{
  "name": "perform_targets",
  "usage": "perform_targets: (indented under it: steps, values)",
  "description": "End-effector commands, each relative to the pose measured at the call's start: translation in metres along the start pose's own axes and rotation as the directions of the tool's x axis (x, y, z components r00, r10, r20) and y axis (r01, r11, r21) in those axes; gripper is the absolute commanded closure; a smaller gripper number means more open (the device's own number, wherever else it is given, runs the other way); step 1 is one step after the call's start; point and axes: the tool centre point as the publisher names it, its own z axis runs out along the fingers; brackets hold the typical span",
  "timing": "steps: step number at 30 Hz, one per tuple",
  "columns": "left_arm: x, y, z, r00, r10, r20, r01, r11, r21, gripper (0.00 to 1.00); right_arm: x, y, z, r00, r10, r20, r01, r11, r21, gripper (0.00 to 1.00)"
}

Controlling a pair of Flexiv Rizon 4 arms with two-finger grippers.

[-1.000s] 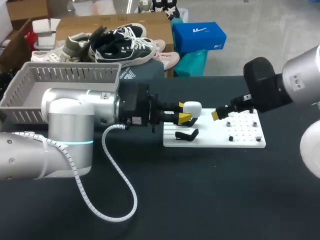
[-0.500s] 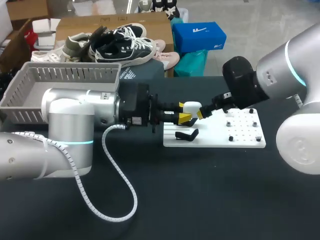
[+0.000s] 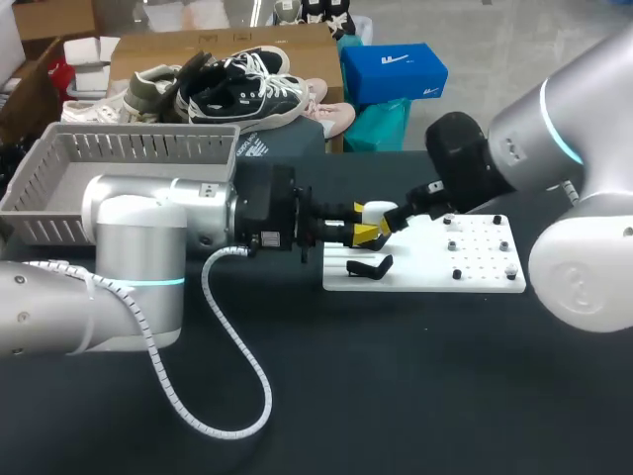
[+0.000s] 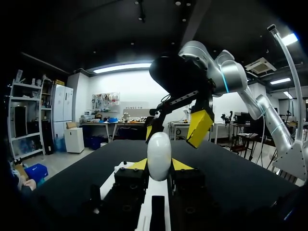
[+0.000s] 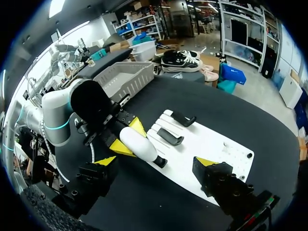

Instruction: Pick up each earbud case from the left stands, insert the matching earbuds, close the lid, and place the case in the box.

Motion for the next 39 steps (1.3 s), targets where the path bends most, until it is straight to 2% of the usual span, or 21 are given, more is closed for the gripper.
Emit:
perform_targets:
  steps: [1, 18, 39]
  values:
    - [0.0, -0.002, 0.0, 1.0, 0.001, 0.001, -0.001, 1.0, -0.005, 1.0, -0.003, 0.0, 0.005, 1.0, 0.005, -0.005, -0.005, 1.0, 0.013, 0.0]
    - [0.0, -0.002, 0.0, 1.0, 0.001, 0.001, -0.001, 1.0, -0.005, 1.0, -0.003, -0.01, 0.009, 1.0, 0.008, -0.011, -0.007, 0.999, 0.048, 0.0]
    - [0.0, -0.002, 0.0, 1.0, 0.001, 0.001, -0.001, 1.0, -0.005, 1.0, -0.013, -0.009, 0.01, 1.0, 0.005, -0.009, -0.004, 0.998, 0.055, 0.0]
